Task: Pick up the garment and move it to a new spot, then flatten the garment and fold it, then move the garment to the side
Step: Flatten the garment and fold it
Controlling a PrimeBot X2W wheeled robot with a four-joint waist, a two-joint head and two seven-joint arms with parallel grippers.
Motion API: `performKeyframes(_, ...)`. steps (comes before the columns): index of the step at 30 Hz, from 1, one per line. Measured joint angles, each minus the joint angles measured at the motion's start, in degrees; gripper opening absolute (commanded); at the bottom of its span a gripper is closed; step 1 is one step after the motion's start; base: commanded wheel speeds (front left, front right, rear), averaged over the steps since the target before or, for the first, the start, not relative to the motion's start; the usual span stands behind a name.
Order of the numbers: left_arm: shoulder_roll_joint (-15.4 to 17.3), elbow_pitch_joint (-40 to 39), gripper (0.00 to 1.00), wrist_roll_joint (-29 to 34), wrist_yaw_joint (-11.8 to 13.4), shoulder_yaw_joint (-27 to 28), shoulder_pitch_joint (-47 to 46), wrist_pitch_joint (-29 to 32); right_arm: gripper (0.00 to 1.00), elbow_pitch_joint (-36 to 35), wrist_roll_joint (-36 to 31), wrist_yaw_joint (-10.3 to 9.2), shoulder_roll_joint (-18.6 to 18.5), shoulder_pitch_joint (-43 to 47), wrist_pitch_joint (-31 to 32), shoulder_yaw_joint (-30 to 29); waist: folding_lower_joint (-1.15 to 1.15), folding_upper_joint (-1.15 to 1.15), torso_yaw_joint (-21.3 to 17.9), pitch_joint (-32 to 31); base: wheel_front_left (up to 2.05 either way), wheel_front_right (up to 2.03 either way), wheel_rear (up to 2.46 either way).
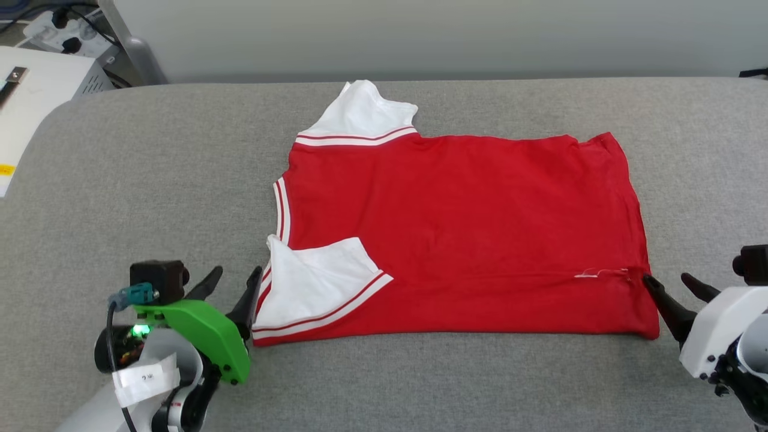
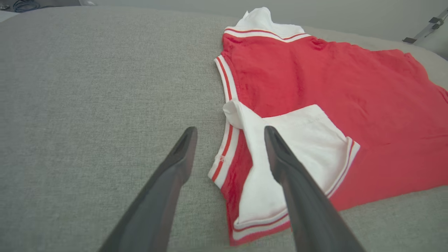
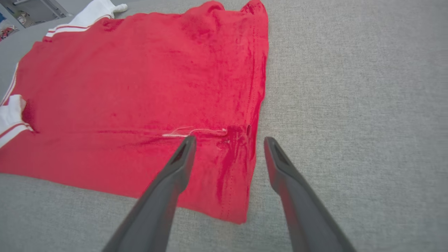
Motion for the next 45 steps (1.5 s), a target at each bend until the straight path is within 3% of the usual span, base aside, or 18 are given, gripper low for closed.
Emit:
performKeyframes(4, 0.5, -5.3, 1.00, -2.5, 3.3, 0.5, 3.9, 2.2, 1.00, -2.3, -3.6, 0.00, 1.1, 3.1, 3.8, -3.2, 0.00, 0.00, 0.2, -1.0, 0.00, 0.00, 0.00)
performKeyframes(13, 3.0, -10.6, 1.00, -3.8, 8.6, -1.8, 6.6, 9.1, 1.00, -11.6, -11.2, 0.00, 9.7, 8.2, 14.9, -10.8, 0.00, 0.00, -0.2, 0.7, 0.00, 0.00, 0.00)
performKeyframes(23, 2.7, -6.7, 1.00, -4.5, 9.9, -1.4, 6.6, 9.9, 1.00, -18.0, -14.1, 0.00, 14.0, 9.0, 18.5, -12.7, 0.00, 0.00, -1.8, 3.9, 0.00, 0.00, 0.00)
performKeyframes(30, 2.4, -3.5, 1.00, -3.5, 8.3, -2.6, 4.4, 11.3, 1.00, -19.5, -14.8, 0.00, 14.2, 9.0, 19.1, -13.2, 0.00, 0.00, -2.6, 6.1, 0.00, 0.00, 0.00)
performKeyframes(31, 2.4, -3.0, 0.55, -3.5, 7.8, -3.2, 3.8, 12.2, 1.00, -19.7, -15.1, 0.00, 14.1, 9.0, 19.1, -13.2, 0.00, 0.00, -2.7, 6.3, 0.00, 0.00, 0.00)
performKeyframes(32, 2.3, -2.8, 0.00, -3.6, 7.3, -3.4, 3.4, 12.6, 1.00, -19.8, -15.2, 0.00, 14.1, 9.0, 19.2, -13.2, 0.00, 0.00, -2.7, 6.4, 0.00, 0.00, 0.00)
performKeyframes(36, 1.1, -1.5, 0.00, -3.6, 5.6, -3.6, 2.5, 12.9, 1.00, -20.0, -16.0, 0.00, 13.7, 9.0, 19.5, -13.4, 0.00, 0.00, -2.5, 6.1, 0.00, 0.00, 0.00)
performKeyframes(45, 0.3, -4.3, 0.00, -3.6, 5.3, -3.3, 2.6, 11.1, 1.00, -17.8, -18.0, 0.00, 12.9, 8.6, 20.9, -14.3, 0.00, 0.00, -0.1, 4.9, 0.00, 0.00, 0.00)
